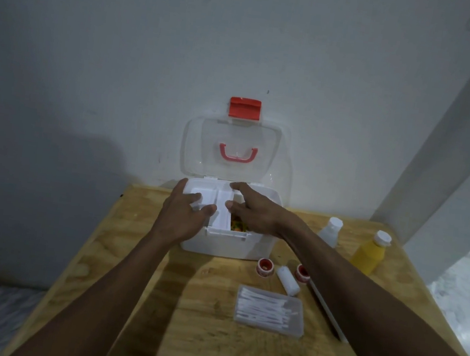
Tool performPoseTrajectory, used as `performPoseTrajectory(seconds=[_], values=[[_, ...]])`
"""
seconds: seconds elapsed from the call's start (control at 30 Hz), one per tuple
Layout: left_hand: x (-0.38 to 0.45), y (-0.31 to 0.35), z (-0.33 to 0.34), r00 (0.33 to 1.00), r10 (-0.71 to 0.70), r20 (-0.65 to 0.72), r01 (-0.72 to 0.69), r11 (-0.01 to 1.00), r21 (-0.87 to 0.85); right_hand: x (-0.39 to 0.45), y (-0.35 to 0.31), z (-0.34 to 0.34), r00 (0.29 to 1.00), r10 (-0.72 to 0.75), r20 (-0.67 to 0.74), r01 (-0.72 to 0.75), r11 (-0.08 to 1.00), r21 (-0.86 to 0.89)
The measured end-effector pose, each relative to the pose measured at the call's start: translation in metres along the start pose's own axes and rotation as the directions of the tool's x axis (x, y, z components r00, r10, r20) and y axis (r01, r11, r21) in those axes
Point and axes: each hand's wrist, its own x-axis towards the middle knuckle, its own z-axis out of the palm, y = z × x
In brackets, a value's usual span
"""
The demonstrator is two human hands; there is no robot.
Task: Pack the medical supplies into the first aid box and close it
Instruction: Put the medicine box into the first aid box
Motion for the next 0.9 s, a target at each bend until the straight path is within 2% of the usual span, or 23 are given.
performPoseTrajectory(seconds=[0.17,0.3,0.43,0.5,0.7,0.9], values=[[-0.002,0.004,-0.002,1.000,0.004,0.003,-0.004,1.000,0.005,-0.008,-0.002,0.000,0.998,-0.044,-0.051,0.042,0.998,-0.039],[-0.001,0.003,-0.003,1.000,-0.003,0.016,0.002,1.000,0.018,-0.036,-0.011,-0.011,0.970,-0.111,-0.215,0.099,0.993,-0.069],[-0.001,0.001,-0.004,1.000,-0.023,0.014,0.023,0.999,-0.022,-0.084,-0.004,-0.019,0.834,-0.204,-0.513,0.237,0.972,-0.001],[-0.002,0.001,-0.004,1.000,-0.015,0.018,0.015,0.999,-0.037,-0.112,0.009,-0.016,0.792,-0.205,-0.575,0.282,0.958,0.045],[-0.004,0.004,-0.002,1.000,-0.017,-0.002,0.017,0.999,-0.030,-0.179,0.062,0.029,0.857,-0.097,-0.506,0.183,0.975,0.124],[-0.004,0.004,-0.004,1.000,-0.009,0.016,0.010,1.000,-0.016,-0.189,0.094,0.066,0.892,-0.026,-0.450,0.099,0.985,0.138]])
